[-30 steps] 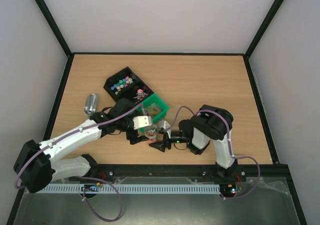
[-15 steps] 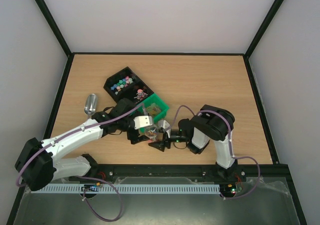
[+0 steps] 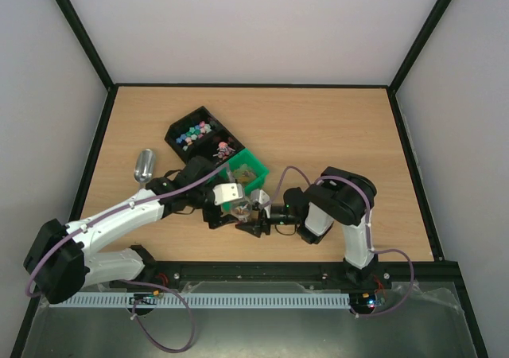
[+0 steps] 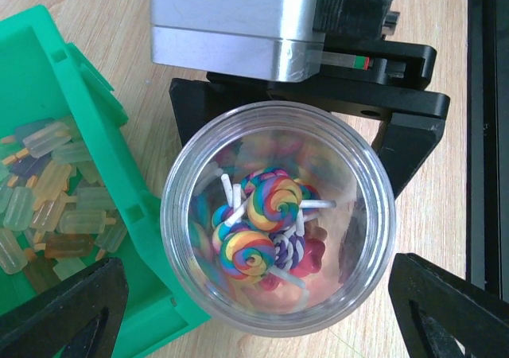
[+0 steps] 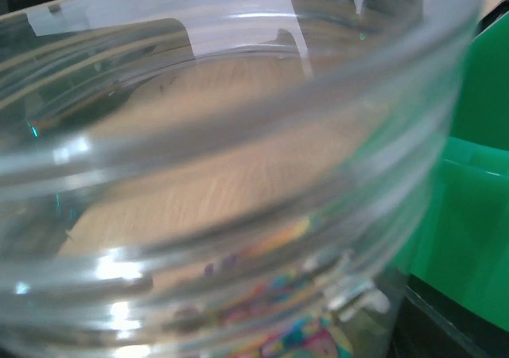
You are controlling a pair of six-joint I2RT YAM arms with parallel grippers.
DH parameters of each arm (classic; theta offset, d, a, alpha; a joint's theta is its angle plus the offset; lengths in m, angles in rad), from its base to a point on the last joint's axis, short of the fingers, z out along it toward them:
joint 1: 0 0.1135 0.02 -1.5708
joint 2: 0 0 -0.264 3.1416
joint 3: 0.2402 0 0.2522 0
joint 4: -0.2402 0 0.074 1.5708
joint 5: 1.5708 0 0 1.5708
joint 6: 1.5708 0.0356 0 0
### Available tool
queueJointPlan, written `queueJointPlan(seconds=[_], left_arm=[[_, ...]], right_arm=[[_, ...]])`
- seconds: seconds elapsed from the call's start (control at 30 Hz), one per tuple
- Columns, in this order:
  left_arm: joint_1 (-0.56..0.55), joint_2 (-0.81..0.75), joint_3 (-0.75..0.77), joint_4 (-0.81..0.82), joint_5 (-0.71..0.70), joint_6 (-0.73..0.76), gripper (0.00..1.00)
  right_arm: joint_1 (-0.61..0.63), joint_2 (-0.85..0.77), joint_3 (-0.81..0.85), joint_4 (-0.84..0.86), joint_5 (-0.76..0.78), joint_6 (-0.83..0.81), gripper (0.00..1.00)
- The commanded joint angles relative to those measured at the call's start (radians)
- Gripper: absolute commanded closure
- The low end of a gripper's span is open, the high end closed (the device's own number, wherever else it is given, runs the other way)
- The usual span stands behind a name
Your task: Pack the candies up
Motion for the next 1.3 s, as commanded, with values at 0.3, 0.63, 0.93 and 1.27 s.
queueJointPlan(seconds=[0.3,0.63,0.93,1.27], left_arm=[[0.063,0.007,0.024,-0.013,0.015,0.019,0.09],[0.144,-0.005,0.027,-0.059,0.020,0.099,0.10],[-0.053,-0.063,-0.006,-0.014,0.024,0.044,0.07],[-0.050,-0.040,-0.004,0.046,-0.054,-0.001,0.05]], right_arm=[[0.024,-0.028,-0.024,0.262,-0.035,-0.079,0.31],[0.033,-0.018,-0.027,0.262,-0.034,-0.100,0.35],[0.033,-0.015,-0.023,0.262,-0.025,-0.096,0.35],[0.039,-0.019,-0.030,0.263,-0.035,-0.112,0.37]])
